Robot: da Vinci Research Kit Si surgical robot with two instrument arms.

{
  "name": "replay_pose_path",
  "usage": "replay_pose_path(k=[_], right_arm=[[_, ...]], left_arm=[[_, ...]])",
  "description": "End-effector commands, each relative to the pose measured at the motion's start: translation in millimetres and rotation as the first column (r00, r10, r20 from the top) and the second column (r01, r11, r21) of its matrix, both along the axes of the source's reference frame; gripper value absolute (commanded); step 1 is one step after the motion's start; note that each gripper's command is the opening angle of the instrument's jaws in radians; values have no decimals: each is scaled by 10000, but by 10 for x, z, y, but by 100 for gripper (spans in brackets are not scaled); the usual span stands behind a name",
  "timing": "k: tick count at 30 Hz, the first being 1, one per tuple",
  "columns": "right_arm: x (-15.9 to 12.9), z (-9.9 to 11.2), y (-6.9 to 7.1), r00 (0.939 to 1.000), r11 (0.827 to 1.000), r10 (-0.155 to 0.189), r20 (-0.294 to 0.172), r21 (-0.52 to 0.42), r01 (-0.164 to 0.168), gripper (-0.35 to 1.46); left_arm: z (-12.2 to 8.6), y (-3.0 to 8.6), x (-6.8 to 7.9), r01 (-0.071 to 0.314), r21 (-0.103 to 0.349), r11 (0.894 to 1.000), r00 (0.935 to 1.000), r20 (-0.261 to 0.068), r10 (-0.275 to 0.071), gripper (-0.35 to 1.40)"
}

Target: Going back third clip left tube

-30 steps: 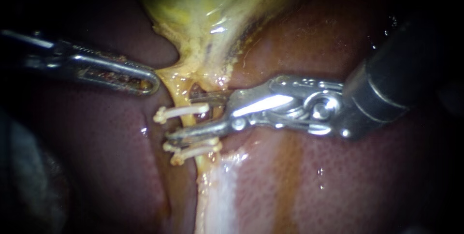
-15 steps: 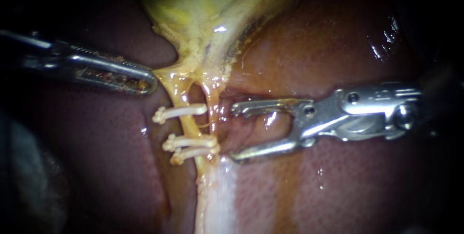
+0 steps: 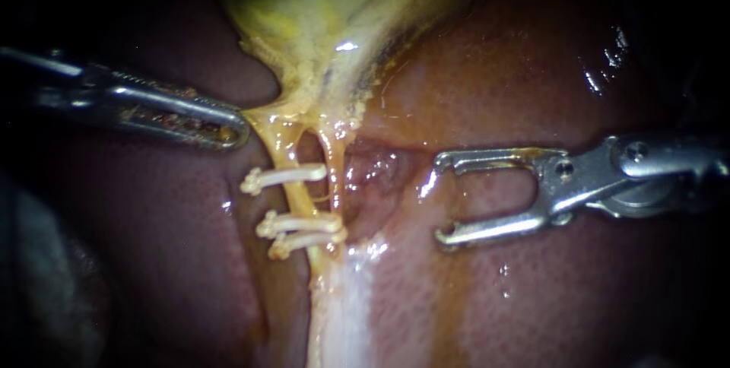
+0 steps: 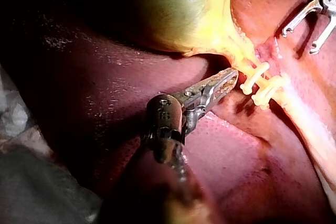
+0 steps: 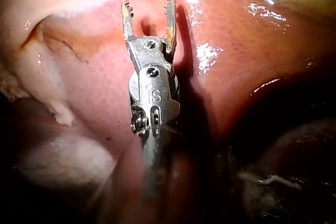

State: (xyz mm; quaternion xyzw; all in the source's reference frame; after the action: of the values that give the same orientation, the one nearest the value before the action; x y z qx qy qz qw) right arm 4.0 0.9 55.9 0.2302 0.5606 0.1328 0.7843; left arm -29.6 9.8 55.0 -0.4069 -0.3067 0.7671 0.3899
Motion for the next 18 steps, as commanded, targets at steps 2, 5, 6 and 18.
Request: replay_pose_path(k=[2, 5, 6, 18], right_arm=[[-1, 0, 0, 10000, 10000, -2, 0, -8, 2, 50], [-3, 0, 0, 10000, 10000, -5, -3, -7, 5, 50], [-4, 0, 0, 10000, 10000, -5, -3, -7, 5, 50], [-6, -1, 1, 10000, 10000, -3, -3, 5, 3, 50]], left_arm=[[4, -2, -5, 38, -37, 10000, 10000, -36, -38, -35], [11, -5, -14, 39, -55, 10000, 10000, -41, -40, -35], [14, -5, -17, 30, -55, 10000, 10000, -35, -30, -35], [34, -7, -33, -56, -48, 10000, 10000, 19, 56, -35]])
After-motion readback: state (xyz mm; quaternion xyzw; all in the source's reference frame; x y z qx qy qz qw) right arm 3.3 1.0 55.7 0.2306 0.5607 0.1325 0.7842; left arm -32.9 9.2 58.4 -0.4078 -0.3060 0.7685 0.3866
